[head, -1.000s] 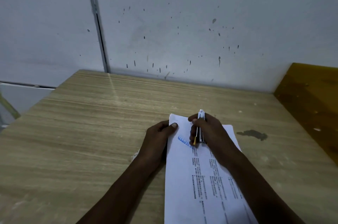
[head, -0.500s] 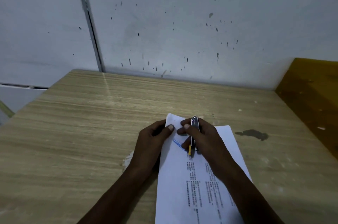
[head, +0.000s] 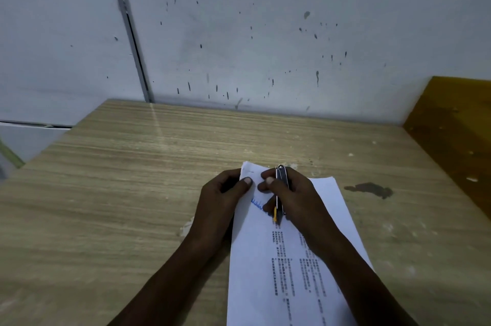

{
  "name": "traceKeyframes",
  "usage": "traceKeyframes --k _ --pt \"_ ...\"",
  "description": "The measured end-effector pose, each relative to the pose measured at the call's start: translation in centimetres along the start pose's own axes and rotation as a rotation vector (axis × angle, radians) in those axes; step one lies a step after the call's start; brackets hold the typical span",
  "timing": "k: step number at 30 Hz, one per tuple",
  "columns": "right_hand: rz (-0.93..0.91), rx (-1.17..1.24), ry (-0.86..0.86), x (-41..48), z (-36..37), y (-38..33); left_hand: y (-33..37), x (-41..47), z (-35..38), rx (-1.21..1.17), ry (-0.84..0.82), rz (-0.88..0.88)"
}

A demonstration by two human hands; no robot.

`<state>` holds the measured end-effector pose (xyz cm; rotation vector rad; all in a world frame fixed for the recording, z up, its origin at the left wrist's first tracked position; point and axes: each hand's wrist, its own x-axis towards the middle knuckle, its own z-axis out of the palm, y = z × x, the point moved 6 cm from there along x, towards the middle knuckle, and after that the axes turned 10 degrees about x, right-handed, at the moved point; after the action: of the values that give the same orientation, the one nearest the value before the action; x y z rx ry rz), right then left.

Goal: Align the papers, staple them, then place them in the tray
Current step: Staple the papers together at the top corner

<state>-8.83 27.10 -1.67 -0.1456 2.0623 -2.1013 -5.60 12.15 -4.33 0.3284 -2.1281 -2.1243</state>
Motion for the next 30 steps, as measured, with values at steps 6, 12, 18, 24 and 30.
traceKeyframes --k 6,12,18,24,30 --pt "-0.015 0.003 -0.018 -0.2 0.3 -0.2 -0.1 0.3 0.0 -0.070 -0.054 -0.098" --pt "-0.065 -0.053 -0.025 -0.5 0.5 -0.8 -0.3 0.4 0.0 -0.103 -0.068 -0.129" --pt "-0.140 -0.034 -0.027 -0.6 0.3 -1.5 0.2 0.0 0.1 -0.156 -0.055 -0.098" --pt "-0.243 -0.179 -0.001 -1.1 -0.2 -2.7 1.7 -1.0 0.3 -0.237 -0.068 -0.047" --pt "-0.243 -0.100 -0.003 -0.3 -0.3 -3.1 2.7 -1.8 0.6 -0.283 -0.112 -0.045"
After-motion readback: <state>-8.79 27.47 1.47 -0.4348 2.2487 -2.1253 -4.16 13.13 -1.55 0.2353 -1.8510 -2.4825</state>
